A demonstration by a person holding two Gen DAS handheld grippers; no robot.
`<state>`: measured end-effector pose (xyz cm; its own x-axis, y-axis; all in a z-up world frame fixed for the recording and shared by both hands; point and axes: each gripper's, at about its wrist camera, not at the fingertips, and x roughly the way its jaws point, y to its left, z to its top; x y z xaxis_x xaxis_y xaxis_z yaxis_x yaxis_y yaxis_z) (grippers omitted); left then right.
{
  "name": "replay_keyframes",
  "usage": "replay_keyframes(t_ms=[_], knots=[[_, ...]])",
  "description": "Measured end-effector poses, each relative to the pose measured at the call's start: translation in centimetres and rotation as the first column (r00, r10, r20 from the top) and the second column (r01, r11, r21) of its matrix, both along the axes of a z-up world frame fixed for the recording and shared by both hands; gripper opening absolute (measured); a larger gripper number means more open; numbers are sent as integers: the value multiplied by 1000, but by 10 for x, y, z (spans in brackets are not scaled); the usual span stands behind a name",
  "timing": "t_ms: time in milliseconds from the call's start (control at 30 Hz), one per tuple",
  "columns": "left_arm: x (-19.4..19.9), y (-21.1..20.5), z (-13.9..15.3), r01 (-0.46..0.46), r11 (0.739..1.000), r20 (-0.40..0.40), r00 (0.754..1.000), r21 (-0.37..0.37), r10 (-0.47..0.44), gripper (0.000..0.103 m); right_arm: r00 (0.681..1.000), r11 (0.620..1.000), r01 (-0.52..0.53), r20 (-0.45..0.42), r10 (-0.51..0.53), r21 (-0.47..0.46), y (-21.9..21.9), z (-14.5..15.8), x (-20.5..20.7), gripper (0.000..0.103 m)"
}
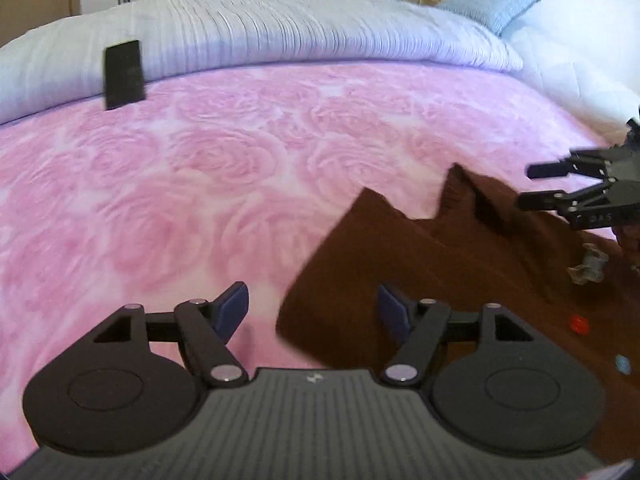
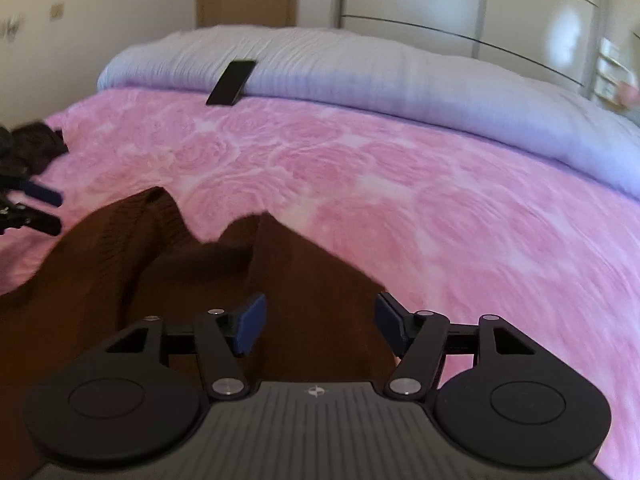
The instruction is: Fold clothes
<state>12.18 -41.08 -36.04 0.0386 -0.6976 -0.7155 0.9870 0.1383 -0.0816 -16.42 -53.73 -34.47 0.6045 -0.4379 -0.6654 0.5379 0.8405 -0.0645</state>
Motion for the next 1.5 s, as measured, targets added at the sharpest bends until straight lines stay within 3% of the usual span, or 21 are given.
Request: replay_keyframes(t_ms=[67,100,167,267,333,433,567,633,667,700,767,867,933,1000,1033,1100,1167,1267,1333,1400,1500], knots=[[2,-15,-15,18,999,-6,1000,33,-18,73,998,999,-35,-58,33,-35,-4,-15,33,78],[1,-18,-19,27,999,-6,1000,43,-27,73,992,997,-43,-123,34,-67,-3,-23,47,79],[1,-18,-19,51,998,-26,998,30,-50,74,966,982,-36,-258,-14,-188,0,-36,66,64],[10,-11,-11,88,994,-167,981,-61,-97,74,940,910,48,-290,-180,-411,0,-38,65,52],[19,-10,-9,44,994,-221,973,-104,-66,74,945,897,113,-232,-230,-428,-8,-36,56,53],[29,-17,-14,3,997,-242,970,-83,-23,73,958,942,92,-229,-171,-322,-15,-43,49,52],[9,-29,-20,82,997,-70,994,-1,-82,68,955,945,18,-274,-113,-326,-12,-48,53,58],[-3,-34,-20,134,991,2,991,20,-134,54,944,930,-57,-323,-68,-364,-7,-50,65,58],[-6,-36,-18,155,988,2,988,19,-155,37,944,916,-75,-324,-62,-394,-6,-49,71,57],[-8,-37,-16,160,987,14,987,8,-160,21,954,912,-49,-288,-78,-407,-9,-44,74,53],[-11,-37,-7,140,990,77,987,-32,-137,6,971,902,17,-206,-117,-432,-15,-33,78,50],[-10,-34,0,82,993,156,985,-86,-68,3,976,867,109,-115,-187,-486,-18,-22,80,55],[-8,-32,-3,67,995,155,986,-78,-54,4,971,882,43,-188,-148,-470,-18,-29,85,71],[-6,-29,-7,60,996,137,989,-60,-51,8,951,908,-46,-297,-88,-416,-17,-40,88,64],[-4,-25,-8,54,997,122,991,-54,-47,13,944,916,-77,-326,-60,-394,-15,-43,86,66],[2,-20,-10,31,998,85,996,-49,-27,56,958,920,-92,-287,-23,-382,-2,-33,68,70],[7,-19,-13,10,999,47,999,-37,-8,64,974,937,-92,-224,14,-338,4,-20,48,70],[6,-25,-21,44,999,24,999,12,-44,60,996,974,-64,-80,48,-219,-7,-4,12,70],[-2,-27,-24,96,995,23,995,10,-96,52,1000,990,-27,13,29,-138,-27,2,-6,69],[-7,-27,-22,145,989,-4,989,1,-145,32,995,998,18,96,-12,-53,-52,5,-21,69],[-6,-25,-20,166,986,-13,986,-22,-166,13,986,995,49,158,-61,84,-85,-2,-29,67]])
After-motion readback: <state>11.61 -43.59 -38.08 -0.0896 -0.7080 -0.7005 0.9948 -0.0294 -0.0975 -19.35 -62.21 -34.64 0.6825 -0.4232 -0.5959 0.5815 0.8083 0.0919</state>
